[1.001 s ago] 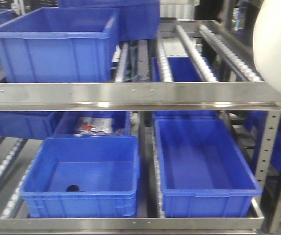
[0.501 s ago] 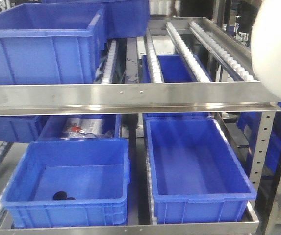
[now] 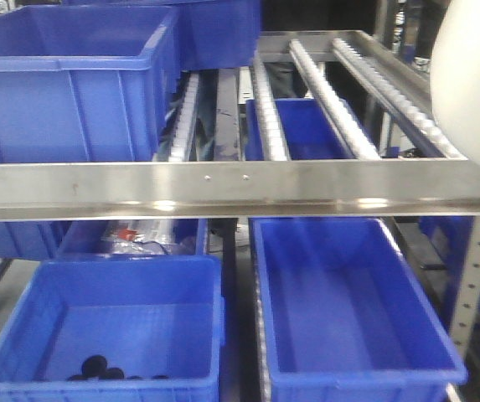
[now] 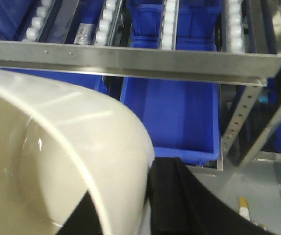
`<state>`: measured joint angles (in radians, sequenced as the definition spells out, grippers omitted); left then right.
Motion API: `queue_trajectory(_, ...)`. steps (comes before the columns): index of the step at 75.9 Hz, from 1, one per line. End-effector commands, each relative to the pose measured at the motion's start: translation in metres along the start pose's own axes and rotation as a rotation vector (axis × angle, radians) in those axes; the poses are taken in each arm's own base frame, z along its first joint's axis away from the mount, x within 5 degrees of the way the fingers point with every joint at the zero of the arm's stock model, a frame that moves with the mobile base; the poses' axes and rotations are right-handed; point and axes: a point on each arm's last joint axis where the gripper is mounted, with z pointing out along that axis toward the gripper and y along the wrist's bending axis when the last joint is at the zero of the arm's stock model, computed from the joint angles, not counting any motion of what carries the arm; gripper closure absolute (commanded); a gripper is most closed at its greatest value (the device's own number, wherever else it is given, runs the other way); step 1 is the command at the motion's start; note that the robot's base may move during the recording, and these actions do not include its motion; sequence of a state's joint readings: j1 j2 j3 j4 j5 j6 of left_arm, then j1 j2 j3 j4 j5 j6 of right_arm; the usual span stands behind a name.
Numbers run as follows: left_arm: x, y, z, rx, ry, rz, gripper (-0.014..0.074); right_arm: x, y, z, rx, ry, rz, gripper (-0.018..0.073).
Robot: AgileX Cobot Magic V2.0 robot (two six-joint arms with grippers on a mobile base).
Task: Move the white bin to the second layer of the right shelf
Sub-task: 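Bring the held bin up to the second shelf layer with the right arm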
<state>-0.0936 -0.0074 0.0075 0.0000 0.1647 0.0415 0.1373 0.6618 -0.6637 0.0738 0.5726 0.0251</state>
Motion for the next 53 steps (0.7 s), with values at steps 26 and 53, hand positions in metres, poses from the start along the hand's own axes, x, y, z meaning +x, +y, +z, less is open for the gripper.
queue_trajectory(26,0.0037,-0.0004,0.0010,0.002,-0.065,-0.003,0.0512,-0.0176,0.0007,-0.0053,-0.002,-0.124,0.004,0.0503)
queue_trajectory(53,0.0037,-0.0004,0.0010,0.002,-0.065,-0.003,0.0512,-0.0176,0.0007,-0.0053,-0.002,-0.124,0.004,0.0503)
